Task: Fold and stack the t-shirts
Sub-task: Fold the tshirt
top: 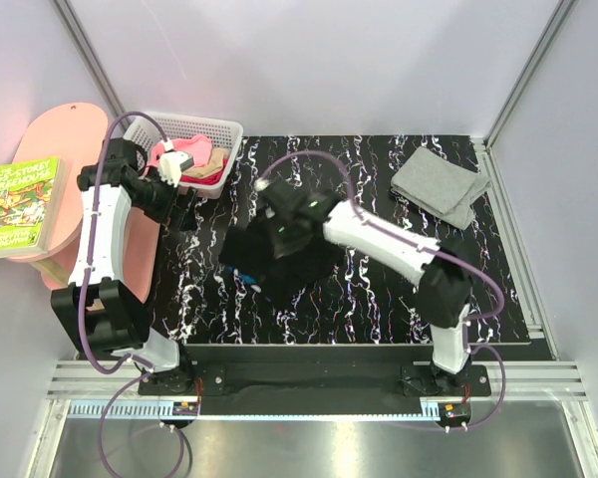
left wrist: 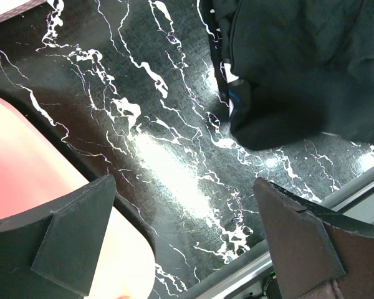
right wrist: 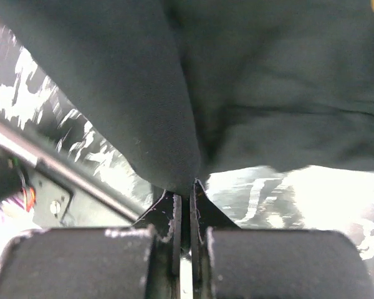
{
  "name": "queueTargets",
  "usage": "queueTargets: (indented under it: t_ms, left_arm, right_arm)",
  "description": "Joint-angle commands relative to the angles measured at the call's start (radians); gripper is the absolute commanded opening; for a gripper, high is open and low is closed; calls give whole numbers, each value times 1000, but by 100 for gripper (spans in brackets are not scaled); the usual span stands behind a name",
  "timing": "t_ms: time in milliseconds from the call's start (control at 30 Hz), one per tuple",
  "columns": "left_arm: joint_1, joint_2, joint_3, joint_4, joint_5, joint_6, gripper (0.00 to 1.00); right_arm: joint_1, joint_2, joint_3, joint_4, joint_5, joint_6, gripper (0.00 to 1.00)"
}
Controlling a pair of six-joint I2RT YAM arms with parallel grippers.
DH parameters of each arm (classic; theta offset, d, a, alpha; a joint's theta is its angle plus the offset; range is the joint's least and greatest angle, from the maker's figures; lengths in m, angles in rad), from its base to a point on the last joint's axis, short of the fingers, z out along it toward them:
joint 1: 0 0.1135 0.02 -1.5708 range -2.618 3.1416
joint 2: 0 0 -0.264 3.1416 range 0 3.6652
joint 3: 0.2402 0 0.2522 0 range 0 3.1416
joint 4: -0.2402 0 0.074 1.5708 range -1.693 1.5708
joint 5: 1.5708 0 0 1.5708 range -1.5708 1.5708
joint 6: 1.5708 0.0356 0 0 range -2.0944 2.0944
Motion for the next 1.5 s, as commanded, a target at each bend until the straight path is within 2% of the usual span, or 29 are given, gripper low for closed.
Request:
queueTargets:
  t_ms: [0, 300, 500, 733, 900, 1000, 1100, 1267, 1333, 1467]
  left_arm:
    - [-5, 8, 56, 14, 0, -9, 99]
    - [-21, 19, 67, 6, -18, -20, 99]
    - [-24, 22, 67, 1, -27, -14, 99]
    - [-25, 28, 61, -2, -40, -4, 99]
    - [-33, 31, 61, -6, -32, -11, 99]
    - [-38, 32, 52, -5, -34, -11, 99]
    - [-36, 31, 47, -5, -31, -14, 99]
    - [-38, 19, 41, -6, -32, -9, 99]
    - [-36, 9, 42, -5, -38, -4, 99]
    - [-38, -9, 42, -6, -37, 0, 99]
  right_arm:
    - [-134, -118, -122, 178, -168, 39, 0]
    - [-281, -25, -67, 184, -256, -44, 0]
    - [-406, 8, -90, 223, -309, -44, 0]
    - [-447, -52, -89, 286, -388, -36, 0]
    - [-456, -66, -90, 283, -369, -39, 0]
    - [-450, -57, -58, 289, -418, -15, 0]
    - [-391, -43, 23, 263, -421, -16, 0]
    - [-213, 38, 239, 132, -366, -54, 0]
    - [-188, 61, 282, 100, -348, -53, 0]
    - [-177, 38, 258, 102, -329, -42, 0]
